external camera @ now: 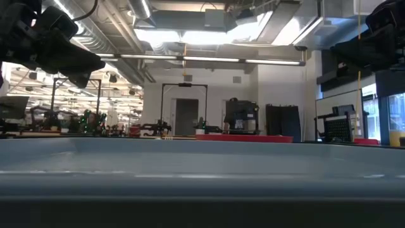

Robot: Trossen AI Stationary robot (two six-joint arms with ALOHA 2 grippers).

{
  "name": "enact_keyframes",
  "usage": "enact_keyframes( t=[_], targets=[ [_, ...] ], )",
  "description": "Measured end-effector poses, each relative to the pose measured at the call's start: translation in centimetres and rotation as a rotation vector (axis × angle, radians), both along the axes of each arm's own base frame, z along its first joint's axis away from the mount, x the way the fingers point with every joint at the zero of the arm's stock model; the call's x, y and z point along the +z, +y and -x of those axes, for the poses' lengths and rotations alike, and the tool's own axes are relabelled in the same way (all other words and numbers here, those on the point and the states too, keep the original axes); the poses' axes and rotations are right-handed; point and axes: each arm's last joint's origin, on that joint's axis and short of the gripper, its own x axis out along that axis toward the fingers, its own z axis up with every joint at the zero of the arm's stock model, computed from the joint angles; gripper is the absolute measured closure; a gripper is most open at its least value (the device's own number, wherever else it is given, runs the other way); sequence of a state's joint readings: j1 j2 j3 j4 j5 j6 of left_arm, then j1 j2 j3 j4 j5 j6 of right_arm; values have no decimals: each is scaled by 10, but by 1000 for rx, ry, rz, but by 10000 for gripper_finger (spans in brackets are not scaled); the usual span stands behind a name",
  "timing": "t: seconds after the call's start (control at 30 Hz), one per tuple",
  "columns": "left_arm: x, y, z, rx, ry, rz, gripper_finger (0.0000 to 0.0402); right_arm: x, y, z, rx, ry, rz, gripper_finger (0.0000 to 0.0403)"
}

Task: Pick and place plate/cup/fork/spoon on tray

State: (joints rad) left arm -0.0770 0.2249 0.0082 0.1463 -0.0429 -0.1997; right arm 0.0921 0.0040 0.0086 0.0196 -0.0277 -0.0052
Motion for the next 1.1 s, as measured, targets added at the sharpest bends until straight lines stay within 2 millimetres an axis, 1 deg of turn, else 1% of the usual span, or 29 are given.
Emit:
enact_keyframes(
  t=[0.53, 0.63, 0.73, 0.83, 0.9, 1.0, 1.1],
  targets=[
    [0, 0, 0, 0, 0, 0, 335, 0, 0, 0, 0, 0, 0, 346],
    [2, 0, 0, 10, -26, 2, 335, 0, 0, 0, 0, -2, 3, 346],
    [9, 2, 0, 59, -96, 62, 335, 3, 0, 0, 2, -22, -50, 346],
    [19, 5, 1, 152, -206, 128, 335, 6, 0, 0, 10, -43, -185, 346],
    [25, 6, 2, 200, -271, 138, 335, 12, 0, 1, 14, -95, -236, 346],
    [30, 8, 3, 249, -318, 150, 335, 20, -1, 2, -19, -190, -206, 346],
    [30, 9, 4, 303, -320, 153, 335, 23, -2, 3, -37, -229, -187, 346]
  ],
)
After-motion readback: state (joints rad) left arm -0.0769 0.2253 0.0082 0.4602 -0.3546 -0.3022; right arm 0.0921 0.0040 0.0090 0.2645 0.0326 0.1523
